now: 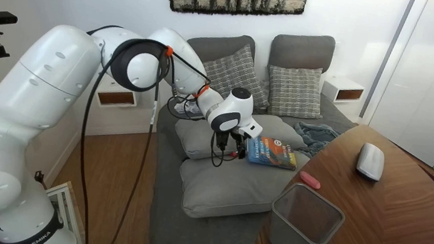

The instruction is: Pick up the glue stick from the gray pillow and put it on the bed

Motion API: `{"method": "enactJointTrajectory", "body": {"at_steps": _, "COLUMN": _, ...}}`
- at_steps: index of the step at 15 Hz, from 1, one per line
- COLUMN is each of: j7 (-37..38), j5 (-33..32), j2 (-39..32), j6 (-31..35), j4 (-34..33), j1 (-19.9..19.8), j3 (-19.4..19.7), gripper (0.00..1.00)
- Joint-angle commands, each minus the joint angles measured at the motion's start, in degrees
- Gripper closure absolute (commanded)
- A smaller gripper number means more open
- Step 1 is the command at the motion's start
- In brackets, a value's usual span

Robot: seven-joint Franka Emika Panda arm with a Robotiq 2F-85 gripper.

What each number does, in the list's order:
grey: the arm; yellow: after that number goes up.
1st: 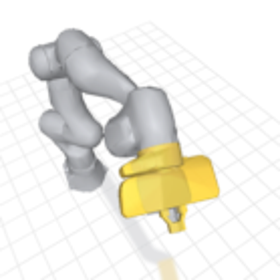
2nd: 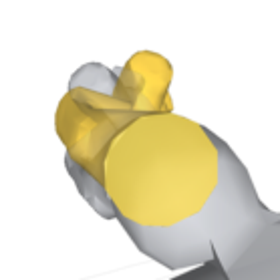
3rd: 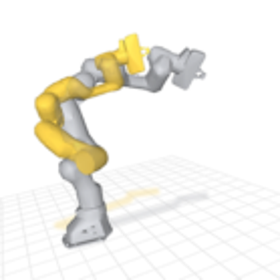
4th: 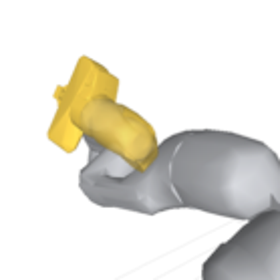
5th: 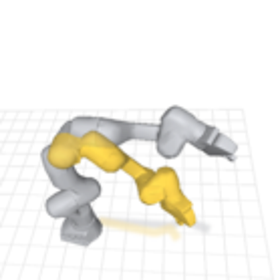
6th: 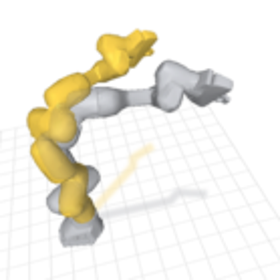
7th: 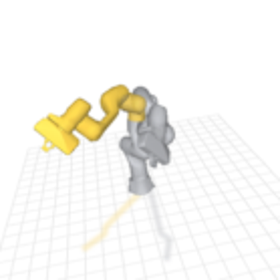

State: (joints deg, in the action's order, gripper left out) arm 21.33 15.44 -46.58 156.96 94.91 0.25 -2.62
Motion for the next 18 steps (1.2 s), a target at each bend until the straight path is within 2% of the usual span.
{"method": "enactJointTrajectory", "body": {"at_steps": 1, "j7": -0.44, "j5": 2.44, "j2": -6.77, "j6": 2.77, "j4": -8.27, "j1": 0.06, "j3": -1.65, "gripper": 0.00}}
{"method": "enactJointTrajectory", "body": {"at_steps": 3, "j7": 0.02, "j5": 2.31, "j2": -9.67, "j6": 3.10, "j4": -11.88, "j1": 0.55, "j3": -1.94, "gripper": 0.01}}
{"method": "enactJointTrajectory", "body": {"at_steps": 5, "j7": 0.85, "j5": 1.84, "j2": -11.55, "j6": 1.92, "j4": -14.32, "j1": 1.36, "j3": -1.56, "gripper": 0.12}}
{"method": "enactJointTrajectory", "body": {"at_steps": 6, "j7": 1.23, "j5": 1.79, "j2": -12.33, "j6": 1.50, "j4": -15.21, "j1": 1.62, "j3": -1.35, "gripper": 0.26}}
{"method": "enactJointTrajectory", "body": {"at_steps": 7, "j7": 1.86, "j5": 1.80, "j2": -12.99, "j6": 1.05, "j4": -15.89, "j1": 1.89, "j3": -0.96, "gripper": 0.32}}
{"method": "enactJointTrajectory", "body": {"at_steps": 8, "j7": 2.36, "j5": 1.87, "j2": -13.65, "j6": 0.84, "j4": -16.51, "j1": 2.02, "j3": -0.80, "gripper": 0.35}}
{"method": "enactJointTrajectory", "body": {"at_steps": 10, "j7": 3.10, "j5": 2.02, "j2": -15.19, "j6": 0.54, "j4": -17.92, "j1": 2.04, "j3": -0.84, "gripper": 0.39}}
{"method": "enactJointTrajectory", "body": {"at_steps": 15, "j7": 2.92, "j5": 2.12, "j2": -19.77, "j6": 1.08, "j4": -23.14, "j1": 1.83, "j3": -1.71, "gripper": 0.31}}
{"method": "enactJointTrajectory", "body": {"at_steps": 18, "j7": 2.85, "j5": 2.04, "j2": -22.48, "j6": 1.00, "j4": -27.04, "j1": 1.93, "j3": -2.14, "gripper": 0.35}}
